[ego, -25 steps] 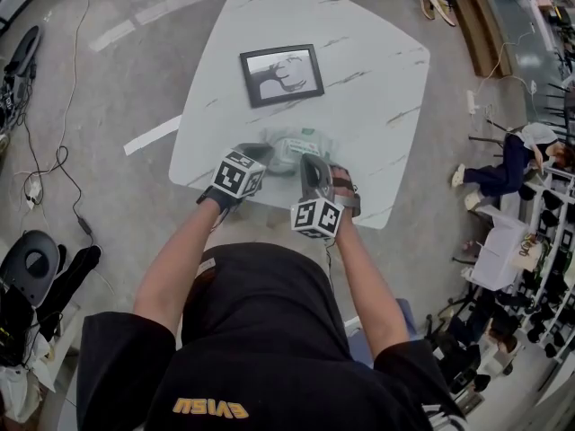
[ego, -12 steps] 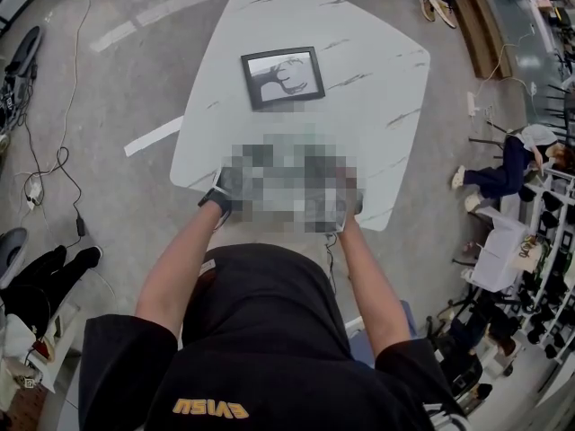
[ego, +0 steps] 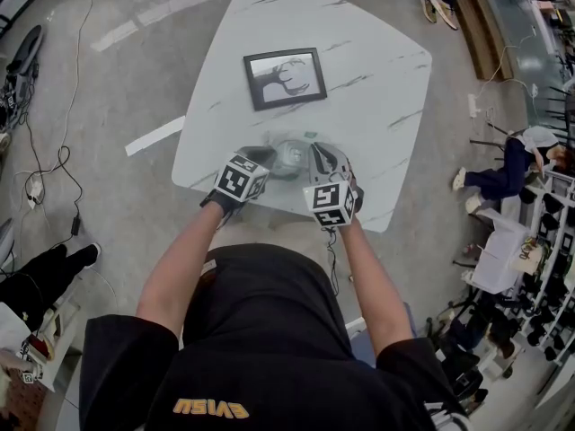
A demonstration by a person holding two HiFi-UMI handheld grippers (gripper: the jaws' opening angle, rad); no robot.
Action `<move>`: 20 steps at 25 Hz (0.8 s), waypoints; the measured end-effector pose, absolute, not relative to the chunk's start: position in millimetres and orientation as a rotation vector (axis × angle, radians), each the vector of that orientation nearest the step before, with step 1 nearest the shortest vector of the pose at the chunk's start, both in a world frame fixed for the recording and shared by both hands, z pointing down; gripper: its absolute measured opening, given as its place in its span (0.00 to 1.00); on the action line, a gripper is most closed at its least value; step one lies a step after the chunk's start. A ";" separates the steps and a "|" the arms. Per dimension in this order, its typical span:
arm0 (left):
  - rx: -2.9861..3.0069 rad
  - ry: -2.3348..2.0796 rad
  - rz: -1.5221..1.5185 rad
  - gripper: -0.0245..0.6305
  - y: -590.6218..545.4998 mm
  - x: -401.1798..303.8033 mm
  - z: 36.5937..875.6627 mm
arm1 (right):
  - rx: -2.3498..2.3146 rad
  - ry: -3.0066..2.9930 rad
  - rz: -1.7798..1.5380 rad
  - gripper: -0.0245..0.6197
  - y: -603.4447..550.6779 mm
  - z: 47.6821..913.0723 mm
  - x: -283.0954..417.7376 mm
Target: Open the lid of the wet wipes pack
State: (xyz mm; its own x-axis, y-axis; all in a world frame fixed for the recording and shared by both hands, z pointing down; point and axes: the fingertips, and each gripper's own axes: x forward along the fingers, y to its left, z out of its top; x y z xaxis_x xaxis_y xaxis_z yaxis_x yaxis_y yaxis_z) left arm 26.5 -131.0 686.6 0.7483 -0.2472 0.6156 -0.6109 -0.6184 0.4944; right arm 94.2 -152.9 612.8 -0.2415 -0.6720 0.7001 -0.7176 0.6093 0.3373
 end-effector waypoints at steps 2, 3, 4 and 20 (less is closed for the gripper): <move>2.229 -0.643 0.652 0.06 -130.9 26.3 686.5 | 1.115 -1.971 0.081 0.06 -155.0 613.3 95.2; 2.231 -0.644 0.652 0.06 -131.1 26.2 686.4 | 1.123 -1.974 0.086 0.06 -156.5 613.4 95.6; 2.232 -0.646 0.653 0.06 -131.1 26.2 686.3 | 1.132 -1.978 0.093 0.06 -158.4 613.3 96.2; 2.235 -0.650 0.652 0.06 -131.1 26.8 686.7 | 1.287 -1.983 0.346 0.04 -181.9 633.5 113.0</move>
State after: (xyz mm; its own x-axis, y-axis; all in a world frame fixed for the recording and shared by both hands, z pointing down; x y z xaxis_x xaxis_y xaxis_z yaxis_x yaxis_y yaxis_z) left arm 26.8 -131.1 686.7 0.7464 -0.2561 0.6143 -0.6135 -0.6226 0.4858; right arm 113.0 -181.9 633.5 -0.2277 -0.6746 0.7022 -0.8726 0.4614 0.1603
